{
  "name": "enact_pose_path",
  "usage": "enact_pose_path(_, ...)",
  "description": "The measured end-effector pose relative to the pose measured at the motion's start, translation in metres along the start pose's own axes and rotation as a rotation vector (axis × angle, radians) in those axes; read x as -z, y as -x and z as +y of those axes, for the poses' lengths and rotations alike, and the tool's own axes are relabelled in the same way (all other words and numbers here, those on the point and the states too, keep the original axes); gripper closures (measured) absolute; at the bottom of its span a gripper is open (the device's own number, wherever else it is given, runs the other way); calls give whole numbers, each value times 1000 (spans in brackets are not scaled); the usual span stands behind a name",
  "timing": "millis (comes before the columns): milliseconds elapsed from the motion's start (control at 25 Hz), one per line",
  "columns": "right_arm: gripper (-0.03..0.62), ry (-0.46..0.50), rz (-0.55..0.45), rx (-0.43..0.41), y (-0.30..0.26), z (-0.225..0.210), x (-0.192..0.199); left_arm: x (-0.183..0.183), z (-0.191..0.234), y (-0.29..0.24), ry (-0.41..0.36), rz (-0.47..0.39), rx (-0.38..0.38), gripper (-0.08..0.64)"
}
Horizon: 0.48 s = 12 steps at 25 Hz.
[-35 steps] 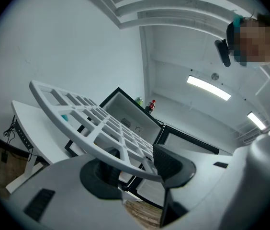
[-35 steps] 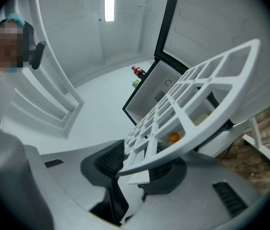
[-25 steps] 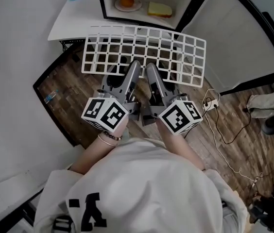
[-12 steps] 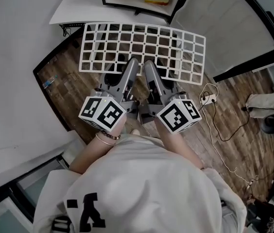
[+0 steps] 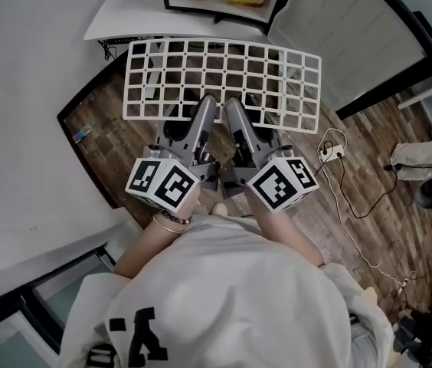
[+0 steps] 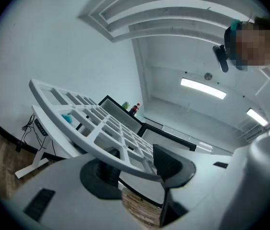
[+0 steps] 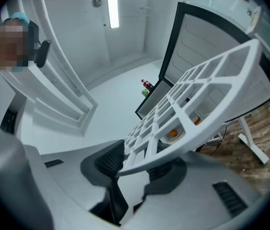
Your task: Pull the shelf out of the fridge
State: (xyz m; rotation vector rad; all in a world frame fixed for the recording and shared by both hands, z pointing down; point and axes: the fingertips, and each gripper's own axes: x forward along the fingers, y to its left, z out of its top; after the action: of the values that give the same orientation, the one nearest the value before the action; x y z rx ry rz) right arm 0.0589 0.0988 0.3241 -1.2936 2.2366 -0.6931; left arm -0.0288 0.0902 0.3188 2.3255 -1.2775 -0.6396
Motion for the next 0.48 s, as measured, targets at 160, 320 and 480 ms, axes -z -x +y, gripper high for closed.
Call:
enact_pose_path(160, 442, 8, -1, -1, 0, 16, 7, -10, 5, 12, 1, -1, 7, 357)
enact_pose_path(320, 442, 20, -4, -8, -4, 29, 12, -20, 10, 20, 5, -11, 11, 357)
enact_pose_path(480, 442, 31, 8, -15, -7, 39, 22, -27, 17, 32, 7, -24, 2, 357)
